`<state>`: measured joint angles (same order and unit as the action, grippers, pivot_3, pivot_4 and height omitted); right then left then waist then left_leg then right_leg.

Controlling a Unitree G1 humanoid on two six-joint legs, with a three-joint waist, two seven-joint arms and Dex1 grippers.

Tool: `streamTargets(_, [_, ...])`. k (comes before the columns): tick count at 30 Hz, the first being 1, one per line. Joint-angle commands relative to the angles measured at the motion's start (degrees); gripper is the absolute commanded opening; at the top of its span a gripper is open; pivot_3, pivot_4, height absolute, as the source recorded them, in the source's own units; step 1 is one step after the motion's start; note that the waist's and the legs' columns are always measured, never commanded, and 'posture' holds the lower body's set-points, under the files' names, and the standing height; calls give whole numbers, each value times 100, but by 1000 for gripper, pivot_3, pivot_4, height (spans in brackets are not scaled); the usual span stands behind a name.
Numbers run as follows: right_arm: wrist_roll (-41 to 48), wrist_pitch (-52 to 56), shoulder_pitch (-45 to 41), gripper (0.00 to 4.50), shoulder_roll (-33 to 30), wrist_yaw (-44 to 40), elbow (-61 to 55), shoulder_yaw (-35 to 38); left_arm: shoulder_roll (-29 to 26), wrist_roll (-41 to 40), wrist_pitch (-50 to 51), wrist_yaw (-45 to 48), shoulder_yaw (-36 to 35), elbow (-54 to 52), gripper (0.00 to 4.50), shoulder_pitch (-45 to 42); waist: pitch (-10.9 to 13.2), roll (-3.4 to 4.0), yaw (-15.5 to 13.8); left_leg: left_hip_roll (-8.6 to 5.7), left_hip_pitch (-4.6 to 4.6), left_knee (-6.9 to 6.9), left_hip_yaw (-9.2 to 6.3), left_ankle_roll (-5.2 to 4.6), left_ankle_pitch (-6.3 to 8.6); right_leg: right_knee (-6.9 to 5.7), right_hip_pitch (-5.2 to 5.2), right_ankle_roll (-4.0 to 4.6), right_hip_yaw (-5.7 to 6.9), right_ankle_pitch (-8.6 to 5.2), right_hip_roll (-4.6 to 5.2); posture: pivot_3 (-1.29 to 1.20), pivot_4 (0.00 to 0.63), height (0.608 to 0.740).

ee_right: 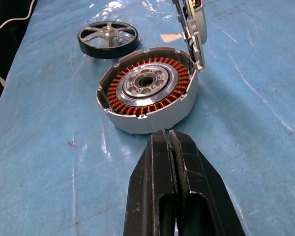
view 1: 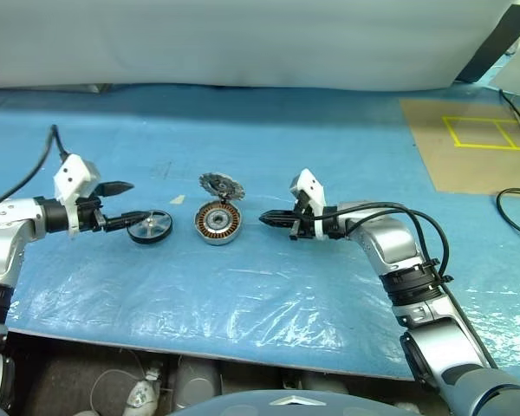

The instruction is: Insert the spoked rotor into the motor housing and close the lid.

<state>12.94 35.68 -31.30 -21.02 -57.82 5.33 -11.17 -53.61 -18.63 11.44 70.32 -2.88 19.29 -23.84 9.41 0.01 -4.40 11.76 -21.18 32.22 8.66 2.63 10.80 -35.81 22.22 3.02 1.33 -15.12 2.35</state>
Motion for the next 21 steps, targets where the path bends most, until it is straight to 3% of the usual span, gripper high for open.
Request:
streamTargets(1, [127,65,181,33,-71,170,-414,92,-61,642,-642,555,498,879,3803,-824,0,-1,-19,1,-2,0,-1,1,0,0,0,0,3,0,-1,0,150,740])
streamTargets(6, [106,108,481,33,-240,355,-684,104,90,1285,-942,1519,1248,1917,3803,-2065,1,-4,-94,0,-3,4,-4,3,0,0,0,-2,3,1,5,0,150,740])
streamTargets(11, [139,178,621,33,-239,593,-790,149,237,1862,-1460,2042,1743,2504,3803,-2535,1,-3,-89,-1,-2,1,-4,6,2,-1,1,-2,4,1,2,0,150,740])
streamTargets(21, [225,323,875,33,-289,881,-1054,182,450,2668,-2968,1600,1927,3592,3803,-2884,1,-4,-121,0,-12,5,-11,10,4,-1,0,-3,12,2,4,0,150,740])
